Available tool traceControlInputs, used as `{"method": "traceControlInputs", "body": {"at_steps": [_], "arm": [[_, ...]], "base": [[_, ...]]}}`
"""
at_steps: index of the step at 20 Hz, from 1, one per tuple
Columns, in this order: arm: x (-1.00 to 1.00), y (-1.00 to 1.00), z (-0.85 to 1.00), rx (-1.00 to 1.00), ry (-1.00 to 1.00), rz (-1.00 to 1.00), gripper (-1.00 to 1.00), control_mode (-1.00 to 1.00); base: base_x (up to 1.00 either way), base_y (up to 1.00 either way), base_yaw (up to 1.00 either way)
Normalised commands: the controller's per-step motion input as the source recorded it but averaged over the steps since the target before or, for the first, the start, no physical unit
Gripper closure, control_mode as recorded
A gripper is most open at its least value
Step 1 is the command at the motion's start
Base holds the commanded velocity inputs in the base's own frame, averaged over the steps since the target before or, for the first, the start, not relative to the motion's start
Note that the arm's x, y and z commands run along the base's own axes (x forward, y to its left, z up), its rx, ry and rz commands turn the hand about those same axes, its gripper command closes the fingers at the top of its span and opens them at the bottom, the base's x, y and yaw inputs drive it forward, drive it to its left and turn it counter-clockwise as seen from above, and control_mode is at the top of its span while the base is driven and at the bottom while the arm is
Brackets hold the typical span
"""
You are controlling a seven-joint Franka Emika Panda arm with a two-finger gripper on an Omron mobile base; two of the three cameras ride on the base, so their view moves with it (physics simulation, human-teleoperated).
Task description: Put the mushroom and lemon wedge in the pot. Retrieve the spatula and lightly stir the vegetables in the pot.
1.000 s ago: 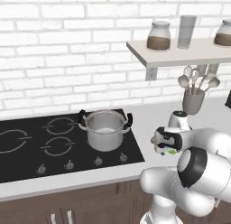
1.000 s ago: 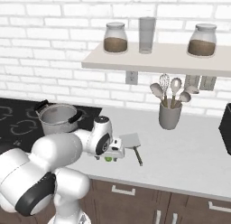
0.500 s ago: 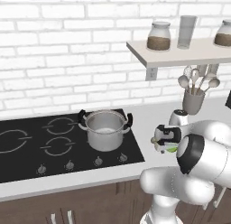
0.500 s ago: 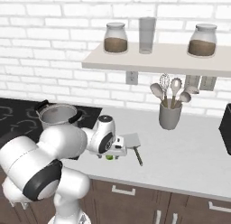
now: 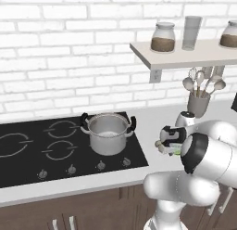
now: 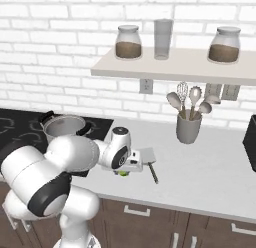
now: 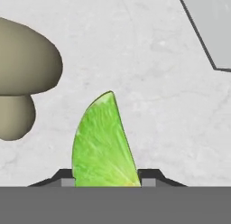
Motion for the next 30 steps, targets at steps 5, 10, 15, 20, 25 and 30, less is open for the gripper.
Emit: {"method": "traceControlInputs", "body": {"at_steps": [5, 10, 15, 20, 25, 30], "arm": [[-0.45, 0.26, 0.54, 0.00, -0.22, 0.00, 1.00, -1.00], [-0.48, 0.67, 1.00, -0.01, -0.21, 0.00, 1.00, -1.00], [-0.20, 0.91, 1.00, -0.01, -0.02, 0.00, 1.00, -1.00], [-0.30, 0.53, 1.00, 0.00, -0.02, -0.02, 1.00, -1.00], [-0.15, 0.43, 1.00, 0.00, 0.00, -0.02, 1.00, -1.00], [0.12, 0.52, 0.90, 0.00, 0.00, 0.00, 1.00, -1.00]], "base": [[0.00, 0.00, 0.00], [0.00, 0.00, 0.00], [0.00, 0.00, 0.00], [0.00, 0.00, 0.00], [0.00, 0.00, 0.00], [0.00, 0.00, 0.00]]}}
